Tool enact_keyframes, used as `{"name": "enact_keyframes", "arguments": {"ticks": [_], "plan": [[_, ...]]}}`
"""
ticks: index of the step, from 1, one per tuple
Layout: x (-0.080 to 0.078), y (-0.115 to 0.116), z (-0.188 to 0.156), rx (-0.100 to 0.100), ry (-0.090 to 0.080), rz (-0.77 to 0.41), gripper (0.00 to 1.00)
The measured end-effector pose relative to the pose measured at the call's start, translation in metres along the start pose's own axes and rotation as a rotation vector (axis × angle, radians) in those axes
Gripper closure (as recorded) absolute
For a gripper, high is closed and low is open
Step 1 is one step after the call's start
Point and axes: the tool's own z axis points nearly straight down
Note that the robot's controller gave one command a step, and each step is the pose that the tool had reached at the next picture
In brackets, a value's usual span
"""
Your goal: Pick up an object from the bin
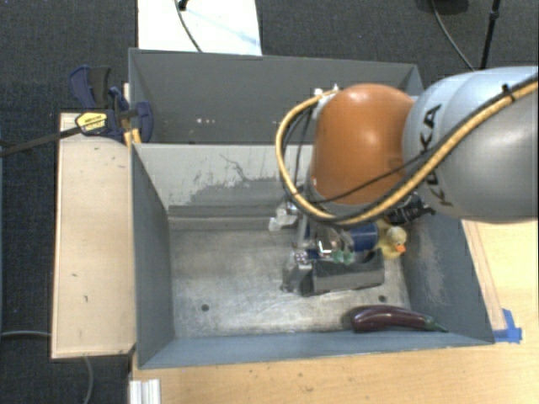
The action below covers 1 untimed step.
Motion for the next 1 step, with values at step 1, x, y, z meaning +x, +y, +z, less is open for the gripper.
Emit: {"name": "enact_keyframes", "arguments": {"ticks": [1], "plan": [[-0.0017, -0.0006, -0.0043, -0.001, -0.008, 0.003, 0.0]]}}
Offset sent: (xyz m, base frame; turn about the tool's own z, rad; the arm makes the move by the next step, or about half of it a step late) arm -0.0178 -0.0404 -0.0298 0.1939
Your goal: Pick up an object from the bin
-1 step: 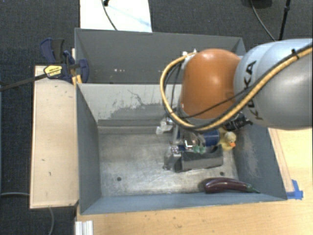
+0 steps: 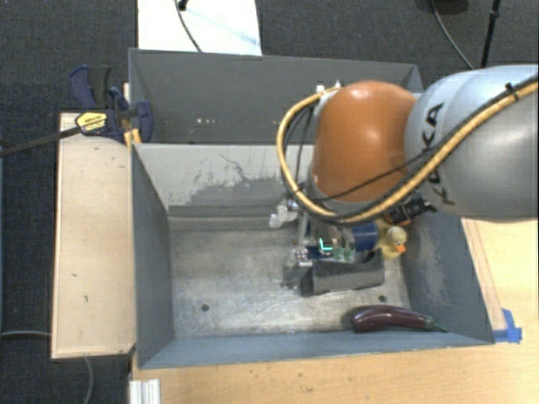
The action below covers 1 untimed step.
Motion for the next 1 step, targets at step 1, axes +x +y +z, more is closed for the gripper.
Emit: {"name": "enact_keyframes", "arguments": {"ticks": [1], "plan": [[0.0053, -0.0109, 0.0093, -0.002, -0.003, 0.057, 0.0]]}}
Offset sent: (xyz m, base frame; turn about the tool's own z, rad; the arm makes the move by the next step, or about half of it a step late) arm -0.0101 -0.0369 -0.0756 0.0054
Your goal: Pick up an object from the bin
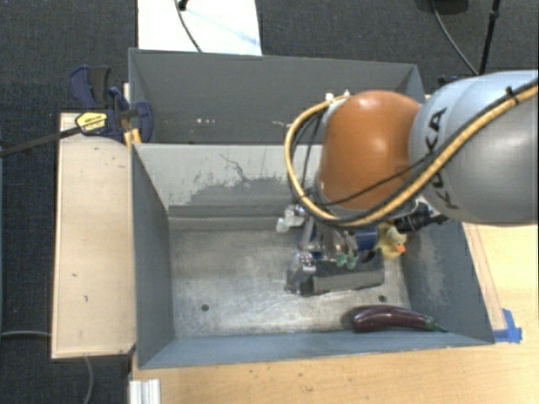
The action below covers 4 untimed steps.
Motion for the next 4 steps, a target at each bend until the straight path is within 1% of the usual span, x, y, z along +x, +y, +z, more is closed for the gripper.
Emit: {"name": "enact_keyframes", "arguments": {"ticks": [1, 2, 3, 4], "plan": [[0.002, -0.016, 0.036, 0.002, 0.002, 0.038, 0.0], [-0.007, -0.039, 0.046, 0.003, 0.006, -0.042, 0.0], [-0.02, -0.06, 0.056, 0.002, 0.003, -0.07, 0.0], [-0.029, -0.067, 0.044, 0.003, 0.005, -0.211, 0.0]]}}
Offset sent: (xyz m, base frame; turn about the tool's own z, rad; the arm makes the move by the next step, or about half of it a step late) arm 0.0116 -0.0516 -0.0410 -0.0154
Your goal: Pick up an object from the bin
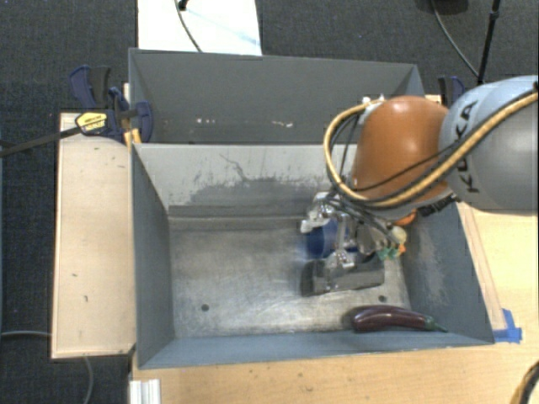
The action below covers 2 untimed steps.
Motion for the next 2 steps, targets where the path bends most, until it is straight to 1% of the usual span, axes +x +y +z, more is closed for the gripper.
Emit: {"name": "enact_keyframes", "arguments": {"ticks": [1, 2], "plan": [[0.013, -0.032, 0.016, -0.001, -0.003, -0.085, 0.0], [0.025, -0.044, 0.077, -0.001, -0.013, -0.434, 1.0]]}}
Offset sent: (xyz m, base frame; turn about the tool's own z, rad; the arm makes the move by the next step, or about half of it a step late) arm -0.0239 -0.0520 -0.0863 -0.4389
